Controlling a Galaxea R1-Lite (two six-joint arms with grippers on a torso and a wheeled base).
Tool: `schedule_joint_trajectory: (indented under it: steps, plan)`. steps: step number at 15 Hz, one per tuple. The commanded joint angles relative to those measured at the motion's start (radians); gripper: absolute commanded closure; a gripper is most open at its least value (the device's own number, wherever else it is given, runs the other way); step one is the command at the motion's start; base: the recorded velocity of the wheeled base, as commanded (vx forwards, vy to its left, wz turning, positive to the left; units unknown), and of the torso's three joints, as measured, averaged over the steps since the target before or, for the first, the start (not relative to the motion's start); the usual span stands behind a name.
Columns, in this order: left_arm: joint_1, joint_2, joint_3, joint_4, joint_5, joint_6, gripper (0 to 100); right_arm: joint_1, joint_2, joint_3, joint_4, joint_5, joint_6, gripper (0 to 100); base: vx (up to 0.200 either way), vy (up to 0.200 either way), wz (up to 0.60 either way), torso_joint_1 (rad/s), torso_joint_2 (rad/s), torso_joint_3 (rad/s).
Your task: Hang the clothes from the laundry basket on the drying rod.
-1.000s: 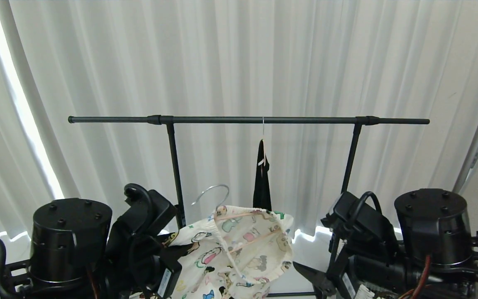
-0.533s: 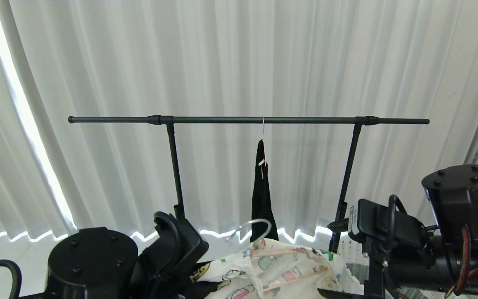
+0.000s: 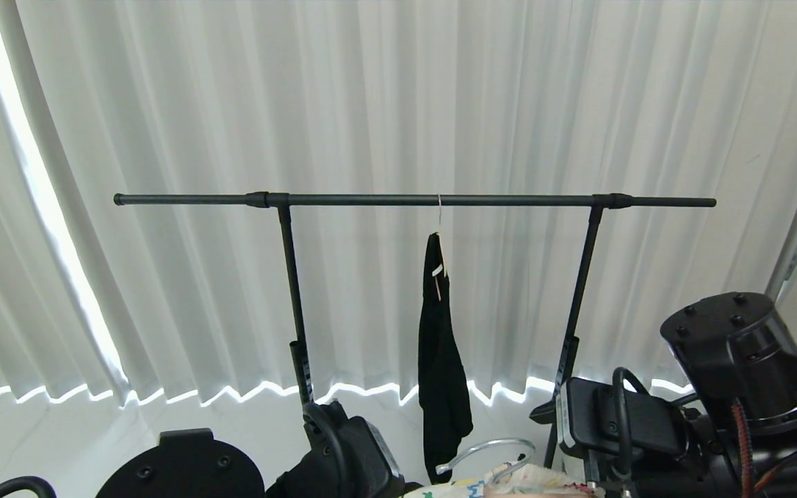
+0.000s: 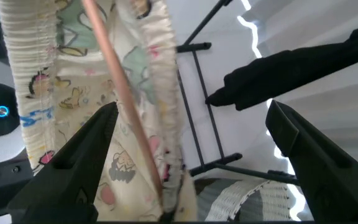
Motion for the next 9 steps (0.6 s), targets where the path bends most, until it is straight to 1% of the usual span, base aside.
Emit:
schedule_joint_trajectory:
  steps: [1, 5, 9]
  plan:
    - [-0.005, 0.004, -0.001, -0.001, 0.001, 0.001, 100, 0.0, 0.014, 0.006, 0.0, -0.001, 0.0, 0, 0.0, 0.0, 0.0, 0.0, 0.0, 0.0]
    - [-0.005, 0.003, -0.009, -0.005, 0.001, 0.001, 100, -0.041, 0.007, 0.03, -0.001, -0.002, 0.0, 0, 0.0, 0.0, 0.0, 0.0, 0.0, 0.0]
    - [-0.007, 0.012, -0.009, -0.05, 0.001, 0.003, 100, -0.067, 0.002, 0.043, -0.012, -0.004, 0.0, 0, 0.0, 0.0, 0.0, 0.0, 0.0, 0.0]
